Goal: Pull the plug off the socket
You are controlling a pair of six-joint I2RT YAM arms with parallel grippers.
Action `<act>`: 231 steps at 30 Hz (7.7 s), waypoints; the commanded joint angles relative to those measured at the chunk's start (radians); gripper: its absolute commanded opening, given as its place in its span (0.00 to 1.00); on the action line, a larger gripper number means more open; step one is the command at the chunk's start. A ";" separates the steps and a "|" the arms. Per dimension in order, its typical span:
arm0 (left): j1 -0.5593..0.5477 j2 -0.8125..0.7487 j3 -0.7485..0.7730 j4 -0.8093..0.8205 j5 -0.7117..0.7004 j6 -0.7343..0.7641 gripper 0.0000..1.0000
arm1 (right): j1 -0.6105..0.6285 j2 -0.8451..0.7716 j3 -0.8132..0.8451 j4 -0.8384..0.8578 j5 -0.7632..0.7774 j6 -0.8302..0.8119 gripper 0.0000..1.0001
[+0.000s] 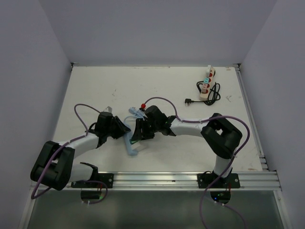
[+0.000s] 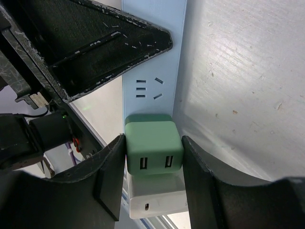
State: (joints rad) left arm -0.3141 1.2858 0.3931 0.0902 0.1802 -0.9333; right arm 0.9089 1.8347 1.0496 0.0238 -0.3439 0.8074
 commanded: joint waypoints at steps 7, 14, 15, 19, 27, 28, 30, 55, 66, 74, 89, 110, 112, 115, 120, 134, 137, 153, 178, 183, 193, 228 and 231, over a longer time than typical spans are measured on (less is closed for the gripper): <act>0.000 -0.054 -0.045 -0.027 0.073 -0.015 0.68 | 0.004 -0.008 0.006 0.004 0.016 -0.031 0.00; 0.000 -0.089 -0.106 -0.029 0.096 -0.033 0.68 | 0.002 0.008 0.003 0.014 0.017 -0.034 0.00; 0.000 -0.088 -0.112 -0.027 0.099 -0.033 0.65 | 0.002 0.009 0.003 0.016 0.014 -0.034 0.00; -0.002 -0.075 -0.122 -0.012 0.108 -0.036 0.58 | 0.002 0.015 0.003 0.021 0.006 -0.036 0.00; -0.009 -0.037 -0.132 0.023 0.120 -0.048 0.33 | 0.002 0.014 -0.003 0.025 0.003 -0.039 0.00; -0.010 -0.036 -0.137 0.026 0.120 -0.050 0.29 | 0.002 0.014 -0.005 0.028 0.003 -0.039 0.00; -0.011 -0.036 -0.137 0.025 0.114 -0.048 0.19 | 0.001 0.012 -0.007 0.027 0.000 -0.039 0.00; -0.042 -0.017 -0.056 -0.214 -0.134 0.034 0.00 | -0.117 -0.149 -0.099 -0.021 -0.029 -0.077 0.00; -0.085 0.017 -0.017 -0.245 -0.170 0.047 0.00 | -0.168 -0.181 -0.034 -0.067 -0.041 -0.097 0.00; -0.152 0.063 0.035 -0.254 -0.176 0.036 0.00 | -0.166 -0.091 0.113 -0.131 -0.043 -0.128 0.00; -0.157 0.056 0.056 -0.251 -0.193 0.028 0.00 | -0.203 -0.382 -0.113 -0.240 0.267 -0.358 0.00; -0.148 0.020 0.047 -0.245 -0.142 0.034 0.00 | -0.252 -0.413 -0.445 0.067 0.600 -0.412 0.16; -0.146 0.020 0.046 -0.247 -0.140 0.034 0.00 | -0.252 -0.397 -0.441 0.051 0.596 -0.415 0.22; -0.145 0.014 0.046 -0.248 -0.142 0.034 0.00 | -0.252 -0.416 -0.453 0.036 0.571 -0.405 0.45; -0.143 0.012 0.046 -0.244 -0.140 0.031 0.00 | -0.252 -0.502 -0.436 -0.021 0.513 -0.409 0.87; -0.143 0.009 0.046 -0.234 -0.134 0.021 0.00 | -0.191 -0.517 -0.306 -0.110 0.120 -0.174 0.99; -0.143 0.006 0.046 -0.233 -0.134 0.016 0.00 | -0.130 -0.496 -0.307 -0.044 0.091 -0.113 0.99; -0.143 -0.006 0.020 -0.188 -0.107 -0.012 0.00 | 0.007 -0.276 -0.270 0.182 0.071 0.087 0.99; -0.143 -0.034 -0.020 -0.126 -0.035 -0.045 0.34 | 0.038 -0.202 -0.204 0.114 0.095 0.039 0.10; -0.143 -0.040 -0.031 -0.122 0.013 -0.041 0.59 | 0.036 -0.206 -0.172 0.061 0.126 -0.010 0.00; -0.145 -0.065 -0.066 -0.139 0.056 -0.033 0.60 | 0.036 -0.184 -0.128 0.005 0.135 -0.065 0.00; -0.145 -0.003 -0.102 -0.181 -0.064 -0.045 0.00 | -0.157 -0.387 -0.224 -0.002 0.056 -0.048 0.00; -0.145 -0.003 -0.100 -0.182 -0.068 -0.052 0.00 | -0.180 -0.419 -0.235 -0.021 0.056 -0.060 0.00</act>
State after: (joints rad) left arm -0.4755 1.2484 0.3489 0.1230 0.2363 -1.0817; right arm 0.8146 1.5307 0.8097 0.0017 -0.3321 0.7692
